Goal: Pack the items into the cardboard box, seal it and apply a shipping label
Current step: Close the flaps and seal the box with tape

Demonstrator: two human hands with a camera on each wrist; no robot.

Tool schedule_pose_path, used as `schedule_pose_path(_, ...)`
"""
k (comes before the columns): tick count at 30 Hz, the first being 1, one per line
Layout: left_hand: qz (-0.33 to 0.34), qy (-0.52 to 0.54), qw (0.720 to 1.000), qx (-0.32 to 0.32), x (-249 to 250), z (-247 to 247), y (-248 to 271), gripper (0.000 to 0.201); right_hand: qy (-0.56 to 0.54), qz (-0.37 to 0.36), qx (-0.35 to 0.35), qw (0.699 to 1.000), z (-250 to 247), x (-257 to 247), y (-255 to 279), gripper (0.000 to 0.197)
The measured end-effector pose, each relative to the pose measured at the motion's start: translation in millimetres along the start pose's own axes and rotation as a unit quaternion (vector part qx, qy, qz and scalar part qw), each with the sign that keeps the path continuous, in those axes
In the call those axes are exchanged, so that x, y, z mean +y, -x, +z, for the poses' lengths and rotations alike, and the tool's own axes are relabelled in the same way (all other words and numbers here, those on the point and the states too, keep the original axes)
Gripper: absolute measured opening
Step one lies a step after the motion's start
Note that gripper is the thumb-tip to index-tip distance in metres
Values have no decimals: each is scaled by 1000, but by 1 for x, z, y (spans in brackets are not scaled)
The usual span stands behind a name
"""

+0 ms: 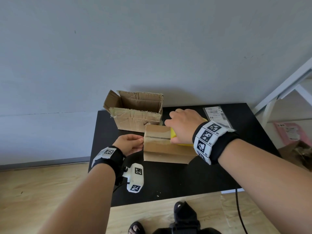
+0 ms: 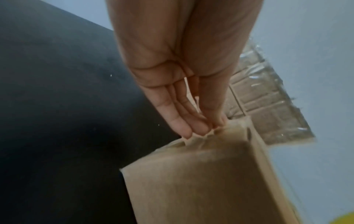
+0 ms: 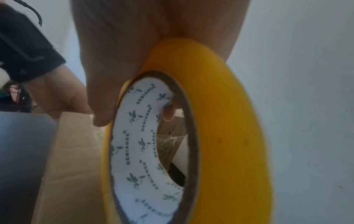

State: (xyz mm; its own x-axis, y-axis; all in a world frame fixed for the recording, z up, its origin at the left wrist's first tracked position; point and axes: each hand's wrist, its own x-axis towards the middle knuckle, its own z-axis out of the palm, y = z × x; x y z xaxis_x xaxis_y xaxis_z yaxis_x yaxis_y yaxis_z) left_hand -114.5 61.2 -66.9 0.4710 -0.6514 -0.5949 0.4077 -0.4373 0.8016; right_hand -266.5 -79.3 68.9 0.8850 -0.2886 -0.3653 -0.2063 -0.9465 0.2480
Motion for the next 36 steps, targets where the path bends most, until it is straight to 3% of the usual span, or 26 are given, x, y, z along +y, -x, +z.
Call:
schedule_pose_path(4,-34,12,999,33,0,9,-2,7,-1,-2,-5,1000,0,-2,-2,43)
schedule_pose_path(8,-9,-132,981,145,16,13,-8,14,-5,-2,-4,1000,-2,-4,-4,44)
schedule_pose_path(11,33,-207,963,167,31,16,-8,7,-8,-4,-1,1000,-2,-4,-4,44)
schedule_pose_path(13,21,-224,957,185,35,14,-5,5,-7,-3,3,1000,-2,-3,-3,45)
schedule_pose_path(17,-24,-319,919,228,25,4,3,28,-11,-5,5,1000,0,1,-1,45)
schedule_pose_path(19,-45,-243,941,232,21,-3,2,34,-12,-8,7,1000,0,1,0,45)
schedule_pose_path(21,-106,-68,974,190,21,-11,1,36,-13,-8,7,1000,0,1,0,45)
schedule_pose_path(22,-141,4,976,167,21,-15,2,35,-12,-8,6,1000,0,1,0,46)
schedule_pose_path(25,-184,117,966,139,11,-18,0,34,-11,-12,4,1000,0,1,0,46)
schedule_pose_path(28,-157,220,962,36,-7,-16,1,49,-9,-14,6,1000,0,2,0,46)
schedule_pose_path(30,-159,304,936,81,-13,-23,3,39,-7,-13,6,1000,2,2,0,45)
schedule_pose_path(32,-157,308,922,174,-11,-36,3,28,-4,-14,7,1000,2,2,-1,45)
schedule_pose_path(33,-155,275,929,192,-6,-41,3,26,-2,-15,7,1000,1,1,-2,45)
schedule_pose_path(36,-142,158,961,175,18,-42,3,30,8,-15,3,1000,-1,-3,-5,42)
